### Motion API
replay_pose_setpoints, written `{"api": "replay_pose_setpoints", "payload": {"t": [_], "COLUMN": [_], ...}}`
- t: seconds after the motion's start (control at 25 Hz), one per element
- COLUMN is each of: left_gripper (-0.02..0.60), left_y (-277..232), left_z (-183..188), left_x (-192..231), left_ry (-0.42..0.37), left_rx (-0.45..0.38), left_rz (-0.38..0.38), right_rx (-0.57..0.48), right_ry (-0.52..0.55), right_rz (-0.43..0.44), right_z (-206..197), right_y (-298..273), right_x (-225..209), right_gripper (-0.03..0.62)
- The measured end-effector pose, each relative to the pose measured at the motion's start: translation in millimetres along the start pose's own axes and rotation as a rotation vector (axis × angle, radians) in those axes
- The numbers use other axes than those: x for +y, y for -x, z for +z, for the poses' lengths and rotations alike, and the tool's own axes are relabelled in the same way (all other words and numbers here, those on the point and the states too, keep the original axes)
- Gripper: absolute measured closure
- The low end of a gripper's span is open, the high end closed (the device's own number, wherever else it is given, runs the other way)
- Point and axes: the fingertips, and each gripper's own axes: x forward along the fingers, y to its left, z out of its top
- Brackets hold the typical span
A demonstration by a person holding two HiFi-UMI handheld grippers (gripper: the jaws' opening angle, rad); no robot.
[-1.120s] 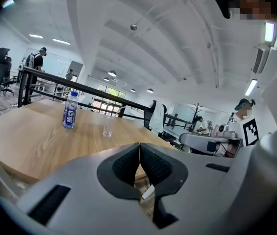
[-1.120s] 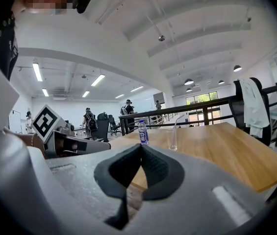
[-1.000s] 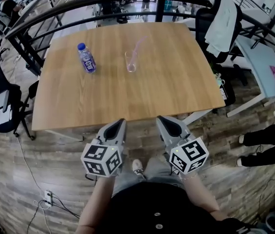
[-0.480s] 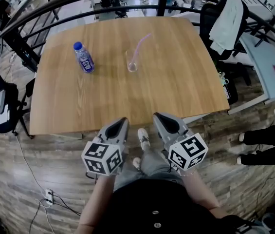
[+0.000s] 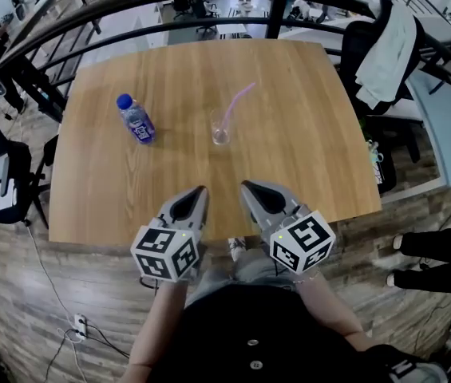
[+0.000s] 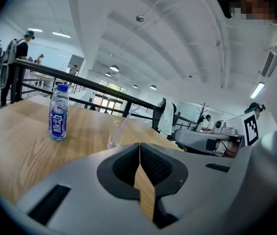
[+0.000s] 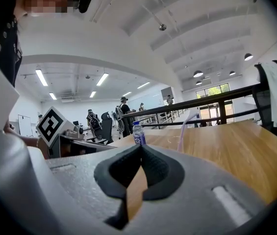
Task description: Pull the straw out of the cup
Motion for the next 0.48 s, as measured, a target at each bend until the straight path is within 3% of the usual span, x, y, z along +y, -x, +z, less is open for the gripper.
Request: {"api": "replay_pose_setpoints", "payload": {"t": [0.48], "left_gripper": [0.561], "left_y": [-85], "left_z": [40], "left_x": [31], "left_ry": [0.058], "left_rx": [-0.024], "left_rz": [0.063], "right_rx": [0.027], "right_ry": [0.007], "right_rz": [0.108], "right_z": [25], "right_y": [-62], "right_x": [-78], "right_gripper": [0.595]}}
